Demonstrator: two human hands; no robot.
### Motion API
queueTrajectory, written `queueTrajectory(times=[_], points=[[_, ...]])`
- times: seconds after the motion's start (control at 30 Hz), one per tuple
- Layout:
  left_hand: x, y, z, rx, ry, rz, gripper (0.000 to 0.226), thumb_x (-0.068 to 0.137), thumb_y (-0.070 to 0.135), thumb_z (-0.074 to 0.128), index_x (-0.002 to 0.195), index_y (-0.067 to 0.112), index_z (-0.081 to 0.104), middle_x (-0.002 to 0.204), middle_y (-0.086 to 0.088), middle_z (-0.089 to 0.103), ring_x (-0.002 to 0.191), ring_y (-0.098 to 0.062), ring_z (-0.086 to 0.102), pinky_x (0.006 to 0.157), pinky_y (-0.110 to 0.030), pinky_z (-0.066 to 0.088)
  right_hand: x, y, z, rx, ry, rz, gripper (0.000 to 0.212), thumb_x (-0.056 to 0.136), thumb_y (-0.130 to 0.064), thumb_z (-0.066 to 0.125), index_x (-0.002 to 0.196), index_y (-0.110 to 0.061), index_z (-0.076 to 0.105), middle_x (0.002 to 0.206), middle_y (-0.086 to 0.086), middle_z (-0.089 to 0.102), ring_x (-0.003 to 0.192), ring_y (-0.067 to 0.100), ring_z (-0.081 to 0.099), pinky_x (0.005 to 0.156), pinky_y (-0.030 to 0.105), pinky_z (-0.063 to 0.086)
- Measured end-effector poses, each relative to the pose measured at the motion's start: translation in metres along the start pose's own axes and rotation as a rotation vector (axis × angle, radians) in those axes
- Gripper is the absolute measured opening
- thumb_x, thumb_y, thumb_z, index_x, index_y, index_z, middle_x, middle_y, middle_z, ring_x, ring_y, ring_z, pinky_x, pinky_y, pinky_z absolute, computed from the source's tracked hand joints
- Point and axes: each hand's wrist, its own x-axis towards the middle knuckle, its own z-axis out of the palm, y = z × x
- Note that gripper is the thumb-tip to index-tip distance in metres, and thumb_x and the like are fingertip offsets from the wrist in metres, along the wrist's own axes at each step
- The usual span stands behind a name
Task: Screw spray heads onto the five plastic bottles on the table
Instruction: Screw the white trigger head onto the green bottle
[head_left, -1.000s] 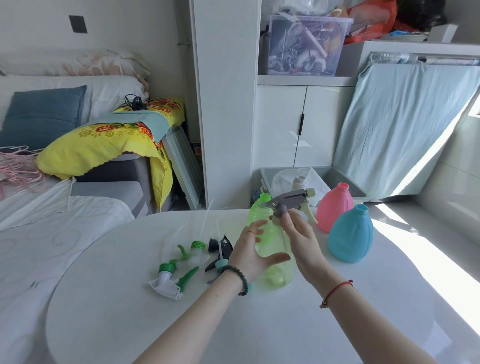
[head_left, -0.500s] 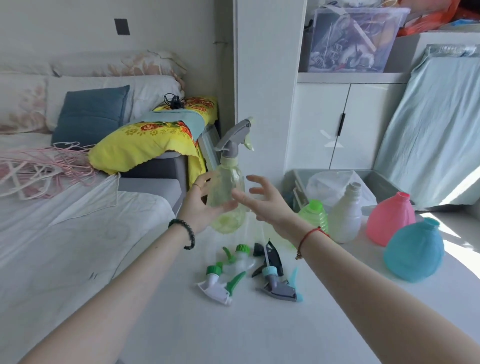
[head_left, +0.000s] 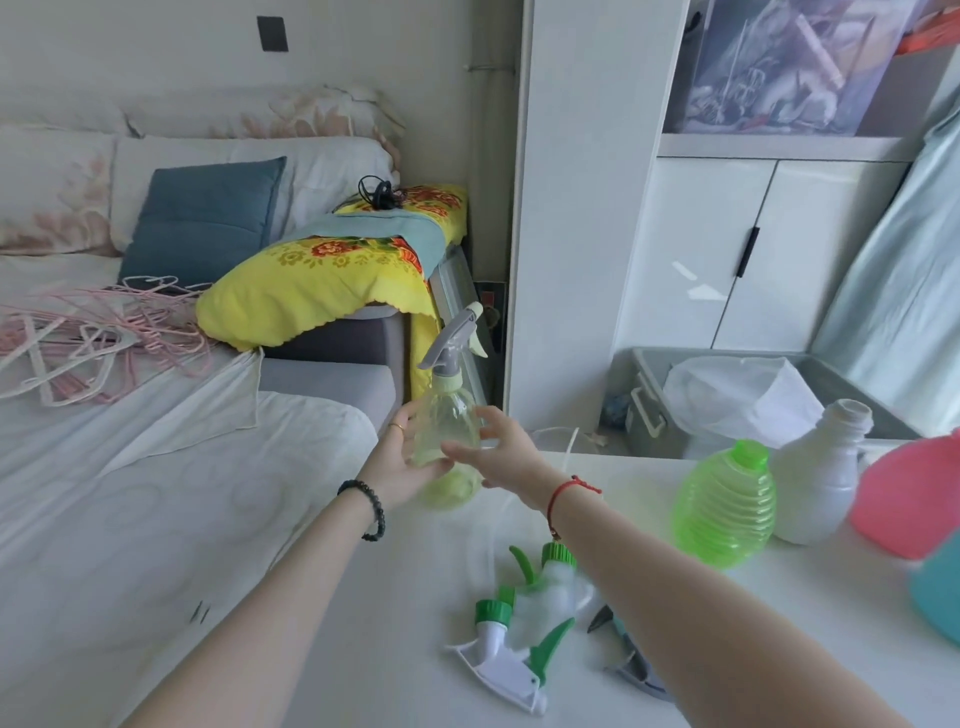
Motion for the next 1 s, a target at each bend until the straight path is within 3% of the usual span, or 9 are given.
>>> queueTrajectory(times=[0.07, 0.13, 0.3, 0.47, 0.57, 0.67, 0.77, 0.83, 1.0], points=[[0.003, -0.008, 0.000, 0.008, 0.009, -0.010, 0.069, 0.071, 0.017, 0.075, 0.111, 0.055, 0.033, 0.118, 0.016, 0.047, 0.123, -0.014, 0.042, 0.103, -0.033, 0.037, 0.003, 0.006, 0.002, 0.012, 0.015, -0.001, 0.065, 0.076, -0.038, 0.070, 0.132, -0.026, 0.039, 0.127, 0.004, 0.050, 0.110, 0.020, 0.051, 0.093, 0.042, 0.050], [0.002, -0.009, -0.001, 0.031, 0.004, -0.013, 0.072, 0.070, 0.020, 0.076, 0.109, 0.061, 0.032, 0.120, 0.018, 0.044, 0.123, -0.011, 0.040, 0.100, -0.031, 0.034, 0.004, 0.007, 0.002, 0.016, 0.007, -0.004, 0.067, 0.076, -0.039, 0.070, 0.133, -0.027, 0.037, 0.130, 0.004, 0.049, 0.107, 0.018, 0.051, 0.091, 0.039, 0.050], [-0.012, 0.007, -0.009, 0.062, 0.040, -0.012, 0.092, 0.071, 0.015, 0.074, 0.140, 0.032, 0.016, 0.148, 0.003, 0.027, 0.134, -0.010, 0.025, 0.109, -0.034, 0.024, -0.014, 0.009, -0.016, 0.024, 0.031, -0.047, 0.076, 0.074, -0.039, 0.071, 0.138, -0.026, 0.031, 0.140, 0.007, 0.041, 0.123, 0.025, 0.046, 0.098, 0.039, 0.045], [-0.049, 0.050, 0.005, -0.043, 0.274, 0.231, 0.056, 0.074, 0.012, 0.071, 0.119, 0.034, 0.045, 0.122, 0.005, 0.052, 0.110, -0.005, 0.051, 0.096, -0.030, 0.041, -0.078, 0.028, -0.078, 0.106, 0.369, -0.346, 0.046, 0.076, -0.022, 0.072, 0.116, -0.032, 0.050, 0.108, -0.009, 0.058, 0.100, 0.006, 0.058, 0.084, 0.025, 0.052], [-0.069, 0.068, 0.040, -0.074, 0.177, 0.286, 0.043, 0.073, 0.015, 0.072, 0.101, 0.041, 0.053, 0.101, 0.010, 0.060, 0.090, -0.001, 0.059, 0.083, -0.024, 0.045, -0.118, 0.060, -0.116, 0.011, 0.752, -0.467, 0.038, 0.075, -0.008, 0.070, 0.103, -0.028, 0.053, 0.092, -0.010, 0.057, 0.087, 0.005, 0.056, 0.081, 0.026, 0.050], [-0.076, 0.079, 0.085, -0.048, 0.036, 0.245, 0.036, 0.072, 0.027, 0.067, 0.102, 0.040, 0.052, 0.102, 0.010, 0.061, 0.097, -0.011, 0.058, 0.087, -0.026, 0.046, -0.137, 0.092, -0.143, -0.080, 0.914, -0.305, 0.049, 0.072, -0.010, 0.073, 0.110, -0.026, 0.048, 0.101, -0.002, 0.052, 0.094, 0.019, 0.052, 0.085, 0.035, 0.045], [-0.074, 0.082, 0.125, -0.054, -0.065, 0.184, 0.033, 0.078, 0.026, 0.065, 0.105, 0.038, 0.050, 0.108, 0.010, 0.060, 0.106, -0.017, 0.057, 0.092, -0.029, 0.044, -0.135, 0.116, -0.157, -0.151, 0.775, -0.091, 0.072, 0.067, -0.019, 0.079, 0.127, -0.017, 0.040, 0.123, 0.007, 0.048, 0.114, 0.025, 0.047, 0.100, 0.042, 0.040], [-0.072, 0.080, 0.149, -0.045, -0.137, 0.157, 0.034, 0.077, 0.032, 0.062, 0.106, 0.042, 0.048, 0.112, 0.009, 0.058, 0.108, -0.014, 0.055, 0.096, -0.031, 0.042, -0.129, 0.125, -0.162, -0.166, 0.664, -0.056, 0.084, 0.064, -0.023, 0.081, 0.133, -0.015, 0.035, 0.132, 0.010, 0.045, 0.122, 0.025, 0.043, 0.104, 0.038, 0.036], [-0.062, 0.074, 0.186, -0.032, -0.245, 0.088, 0.034, 0.082, 0.029, 0.063, 0.105, 0.046, 0.045, 0.116, 0.010, 0.054, 0.113, -0.011, 0.051, 0.101, -0.032, 0.039, -0.112, 0.130, -0.170, -0.155, 0.513, -0.069, 0.088, 0.060, -0.030, 0.083, 0.132, -0.024, 0.033, 0.129, 0.002, 0.051, 0.116, 0.018, 0.048, 0.091, 0.025, 0.035]])
